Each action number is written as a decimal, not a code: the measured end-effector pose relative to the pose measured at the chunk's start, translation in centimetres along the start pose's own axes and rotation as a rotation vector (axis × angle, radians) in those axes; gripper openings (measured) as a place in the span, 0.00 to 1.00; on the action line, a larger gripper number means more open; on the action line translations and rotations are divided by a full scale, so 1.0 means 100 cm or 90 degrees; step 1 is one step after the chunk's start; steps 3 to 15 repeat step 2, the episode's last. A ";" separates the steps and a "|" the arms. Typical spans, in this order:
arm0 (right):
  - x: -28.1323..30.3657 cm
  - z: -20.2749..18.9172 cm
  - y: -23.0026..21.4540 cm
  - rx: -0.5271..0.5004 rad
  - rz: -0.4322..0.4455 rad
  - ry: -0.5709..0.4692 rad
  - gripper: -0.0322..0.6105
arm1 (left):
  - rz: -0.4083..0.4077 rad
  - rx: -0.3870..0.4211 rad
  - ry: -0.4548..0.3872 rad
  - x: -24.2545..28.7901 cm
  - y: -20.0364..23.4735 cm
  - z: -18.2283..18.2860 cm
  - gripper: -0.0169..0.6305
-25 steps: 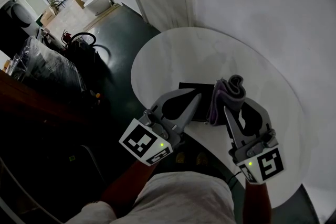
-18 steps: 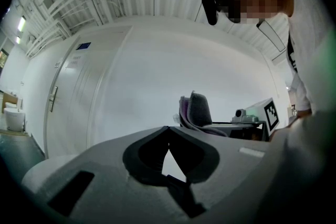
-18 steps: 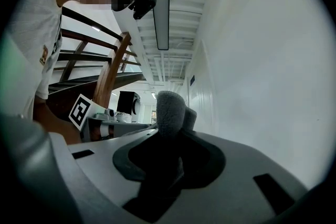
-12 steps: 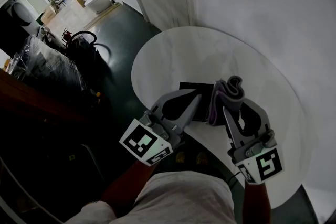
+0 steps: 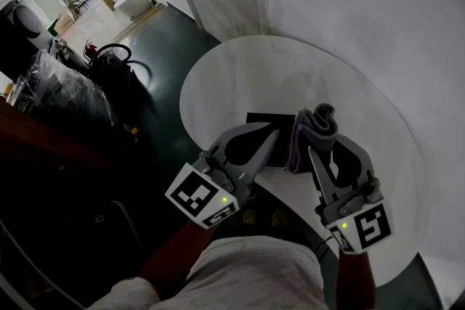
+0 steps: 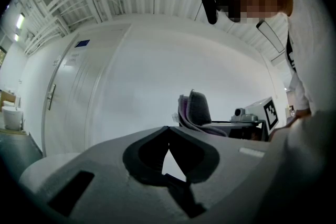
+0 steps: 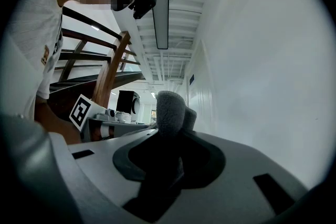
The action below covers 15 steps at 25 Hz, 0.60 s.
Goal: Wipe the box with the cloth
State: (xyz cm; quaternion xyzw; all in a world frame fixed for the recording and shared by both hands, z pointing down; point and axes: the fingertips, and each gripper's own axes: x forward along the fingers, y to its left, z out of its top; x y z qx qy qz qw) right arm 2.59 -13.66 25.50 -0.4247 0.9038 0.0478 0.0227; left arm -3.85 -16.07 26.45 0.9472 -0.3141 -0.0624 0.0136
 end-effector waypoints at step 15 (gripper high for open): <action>0.000 0.000 0.001 0.000 0.000 -0.001 0.21 | -0.001 0.000 0.000 -0.001 0.000 -0.001 0.05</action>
